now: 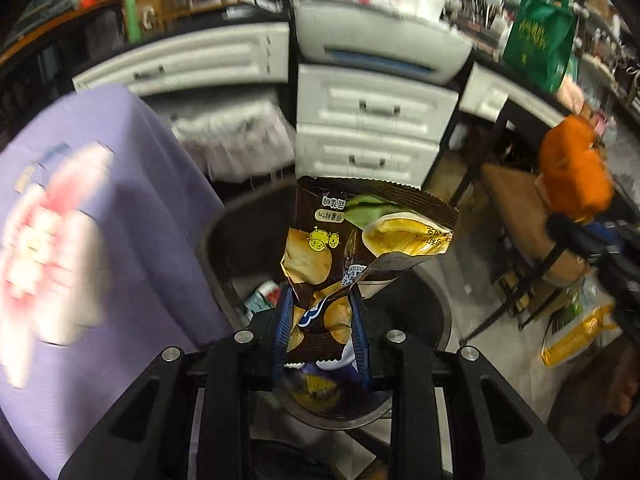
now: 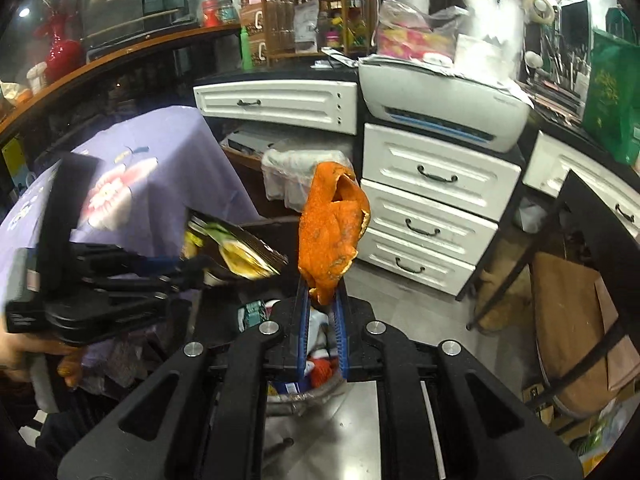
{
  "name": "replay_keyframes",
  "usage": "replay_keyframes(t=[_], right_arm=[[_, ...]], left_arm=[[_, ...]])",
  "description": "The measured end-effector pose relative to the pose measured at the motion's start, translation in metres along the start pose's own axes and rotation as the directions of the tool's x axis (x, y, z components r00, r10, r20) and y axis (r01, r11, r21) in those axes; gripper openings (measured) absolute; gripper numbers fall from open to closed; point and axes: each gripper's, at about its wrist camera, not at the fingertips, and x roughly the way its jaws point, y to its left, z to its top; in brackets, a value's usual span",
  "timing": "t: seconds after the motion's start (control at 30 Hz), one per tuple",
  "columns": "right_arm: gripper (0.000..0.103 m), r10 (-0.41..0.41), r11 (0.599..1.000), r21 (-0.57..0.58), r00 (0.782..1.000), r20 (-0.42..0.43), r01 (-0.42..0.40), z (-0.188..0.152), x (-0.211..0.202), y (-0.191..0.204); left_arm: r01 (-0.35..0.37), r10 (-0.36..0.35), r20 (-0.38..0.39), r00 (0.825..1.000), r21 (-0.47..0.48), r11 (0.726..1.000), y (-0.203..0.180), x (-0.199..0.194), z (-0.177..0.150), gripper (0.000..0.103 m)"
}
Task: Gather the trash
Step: 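Carry the snack bag with the left tool while the right tool carries the orange peel to the bin, then open the left tool to drop the snack bag while the right tool drops the orange peel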
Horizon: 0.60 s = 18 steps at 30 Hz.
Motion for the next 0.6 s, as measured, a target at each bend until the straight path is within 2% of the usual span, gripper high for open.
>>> replay_keyframes(t=[0.13, 0.2, 0.27, 0.33, 0.6], right_arm=[[0.012, 0.01, 1.0, 0.021, 1.0, -0.015, -0.009, -0.01, 0.002, -0.003], [0.012, 0.015, 0.999, 0.031, 1.0, -0.021, -0.014, -0.013, 0.005, -0.004], [0.012, 0.017, 0.999, 0.035, 0.999, -0.028, -0.016, -0.015, 0.007, -0.005], [0.012, 0.019, 0.999, 0.038, 0.999, -0.035, -0.018, -0.016, 0.009, -0.005], [0.012, 0.014, 0.999, 0.049, 0.999, -0.052, -0.011, -0.019, 0.017, -0.008]], left_arm=[[0.005, -0.004, -0.05, 0.999, 0.022, 1.0, -0.01, 0.029, -0.005, 0.03], [0.002, 0.0, -0.063, 0.998, 0.033, 0.999, -0.012, 0.037, -0.006, 0.038], [-0.008, 0.011, -0.074, 0.997, 0.045, 0.999, -0.014, 0.045, -0.005, 0.053], [-0.013, 0.016, -0.067, 0.998, 0.048, 0.999, -0.016, 0.048, -0.003, 0.061], [-0.009, 0.011, -0.044, 0.999, 0.044, 0.999, -0.017, 0.038, -0.002, 0.073]])
